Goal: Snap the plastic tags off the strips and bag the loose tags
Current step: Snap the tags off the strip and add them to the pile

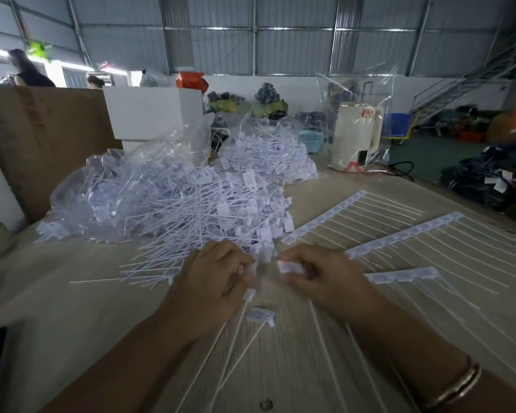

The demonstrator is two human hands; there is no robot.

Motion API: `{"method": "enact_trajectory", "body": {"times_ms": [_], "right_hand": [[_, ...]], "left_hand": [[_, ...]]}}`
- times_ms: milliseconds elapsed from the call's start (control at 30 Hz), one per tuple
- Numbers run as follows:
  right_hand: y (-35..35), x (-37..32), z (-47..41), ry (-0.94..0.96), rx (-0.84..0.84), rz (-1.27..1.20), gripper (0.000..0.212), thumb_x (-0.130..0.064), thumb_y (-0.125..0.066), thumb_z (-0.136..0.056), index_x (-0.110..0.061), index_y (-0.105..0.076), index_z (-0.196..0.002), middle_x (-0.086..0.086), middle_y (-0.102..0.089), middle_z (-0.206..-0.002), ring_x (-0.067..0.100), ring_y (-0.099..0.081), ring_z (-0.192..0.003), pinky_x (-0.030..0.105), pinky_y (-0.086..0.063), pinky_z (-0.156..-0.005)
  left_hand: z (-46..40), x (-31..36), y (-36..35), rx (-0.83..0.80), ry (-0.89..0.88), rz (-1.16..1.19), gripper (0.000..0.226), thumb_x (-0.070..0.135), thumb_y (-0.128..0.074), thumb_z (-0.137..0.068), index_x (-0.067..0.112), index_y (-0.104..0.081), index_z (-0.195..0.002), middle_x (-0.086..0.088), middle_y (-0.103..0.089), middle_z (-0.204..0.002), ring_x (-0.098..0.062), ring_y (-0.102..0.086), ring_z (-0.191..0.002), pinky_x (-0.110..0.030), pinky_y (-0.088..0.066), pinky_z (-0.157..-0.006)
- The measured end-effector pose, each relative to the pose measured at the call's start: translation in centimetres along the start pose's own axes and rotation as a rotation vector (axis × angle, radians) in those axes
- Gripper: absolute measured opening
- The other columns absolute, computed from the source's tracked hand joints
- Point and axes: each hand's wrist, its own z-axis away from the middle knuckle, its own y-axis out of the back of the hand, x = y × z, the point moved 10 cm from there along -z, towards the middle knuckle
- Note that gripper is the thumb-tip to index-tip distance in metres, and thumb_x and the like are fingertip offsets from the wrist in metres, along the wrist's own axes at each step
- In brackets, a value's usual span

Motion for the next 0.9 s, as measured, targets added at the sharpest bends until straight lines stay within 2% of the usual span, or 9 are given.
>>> {"method": "enact_trajectory", "body": {"times_ms": [67, 133, 200, 300, 467, 567, 667, 800, 900], "right_hand": [[-1.2, -2.3, -0.2, 0.099, -0.004, 0.057, 0.024, -0.04, -0.063, -0.082, -0.028, -0.062, -0.102, -0.015, -0.065, -0.088, -0.003, -0.055, -0.07, 0.025, -0.044, -0.07], [-1.9, -3.6, -0.2, 0.151, -0.016, 0.039, 0.029, -0.042, -0.062, -0.08, -0.021, -0.057, -0.099, -0.008, -0.066, -0.086, 0.008, -0.06, -0.074, 0.03, -0.045, -0.071], [-2.0, -3.9, 0.0, 0.158, -0.04, -0.006, 0.03, -0.038, -0.066, -0.08, -0.018, -0.055, -0.099, -0.006, -0.066, -0.086, 0.012, -0.061, -0.078, 0.033, -0.047, -0.072], [-1.2, -2.3, 0.1, 0.073, -0.085, -0.109, 0.025, -0.038, -0.062, -0.083, -0.027, -0.052, -0.104, -0.006, -0.065, -0.094, 0.011, -0.061, -0.086, 0.034, -0.048, -0.076], [-1.2, -1.3, 0.0, 0.097, -0.1, 0.126, 0.013, -0.037, -0.06, -0.087, -0.028, -0.06, -0.097, -0.009, -0.06, -0.089, 0.007, -0.054, -0.078, 0.025, -0.04, -0.067], [-0.5, -1.8, -0.2, 0.123, -0.031, 0.153, 0.025, -0.041, -0.056, -0.085, -0.027, -0.068, -0.103, -0.006, -0.066, -0.088, 0.011, -0.059, -0.079, 0.029, -0.043, -0.068], [-0.4, -2.2, -0.2, 0.14, -0.027, 0.134, 0.032, -0.046, -0.048, -0.086, -0.028, -0.07, -0.101, -0.008, -0.067, -0.085, 0.011, -0.06, -0.077, 0.029, -0.045, -0.068], [-0.6, -2.2, -0.1, 0.161, -0.017, 0.096, 0.025, -0.045, -0.044, -0.091, -0.028, -0.057, -0.079, -0.016, -0.046, -0.058, 0.007, -0.049, -0.061, 0.024, -0.034, -0.056], [-1.0, -2.1, -0.2, 0.151, -0.047, 0.051, 0.016, -0.047, -0.041, -0.091, -0.038, -0.053, -0.096, -0.023, -0.047, -0.059, 0.002, -0.05, -0.061, 0.025, -0.04, -0.058]], "left_hand": [[-0.2, 0.7, 0.0, 0.03, 0.006, 0.125, 0.039, 0.044, -0.036, -0.087, 0.019, -0.066, -0.088, 0.011, -0.059, -0.086, -0.009, -0.052, -0.084, -0.031, -0.039, -0.078], [-0.2, 1.0, -0.5, 0.029, 0.031, 0.232, 0.039, 0.049, -0.041, -0.084, 0.016, -0.061, -0.075, 0.008, -0.057, -0.072, -0.008, -0.051, -0.074, -0.027, -0.038, -0.071], [-0.1, 0.8, -0.9, 0.014, 0.065, 0.246, 0.044, 0.051, -0.044, -0.079, 0.01, -0.058, -0.068, 0.002, -0.057, -0.066, -0.01, -0.05, -0.069, -0.024, -0.037, -0.067], [0.0, 0.3, -1.0, 0.017, 0.087, 0.255, 0.039, 0.041, -0.051, -0.08, 0.004, -0.057, -0.068, -0.003, -0.055, -0.066, -0.008, -0.047, -0.07, -0.018, -0.033, -0.064], [0.1, 0.2, -1.1, 0.004, 0.105, 0.307, 0.035, 0.036, -0.048, -0.09, 0.009, -0.051, -0.068, -0.003, -0.05, -0.068, -0.005, -0.042, -0.071, -0.024, -0.033, -0.067], [0.0, 1.0, -1.4, -0.039, 0.045, 0.291, 0.055, 0.051, -0.037, -0.084, 0.002, -0.057, -0.069, -0.007, -0.053, -0.065, -0.014, -0.048, -0.068, -0.028, -0.036, -0.067], [-0.2, 1.4, -0.6, 0.001, -0.023, 0.31, 0.047, 0.046, -0.04, -0.085, 0.006, -0.06, -0.07, 0.004, -0.049, -0.063, -0.01, -0.045, -0.065, -0.017, -0.033, -0.063], [-0.3, 1.7, -0.5, -0.005, -0.089, 0.238, 0.041, 0.039, -0.044, -0.087, 0.005, -0.058, -0.069, -0.001, -0.051, -0.065, -0.015, -0.045, -0.066, -0.034, -0.038, -0.064], [-0.2, 2.0, -0.3, -0.005, -0.101, 0.277, 0.039, 0.037, -0.044, -0.088, 0.007, -0.053, -0.066, 0.002, -0.047, -0.062, -0.01, -0.042, -0.064, -0.027, -0.035, -0.064]]}}
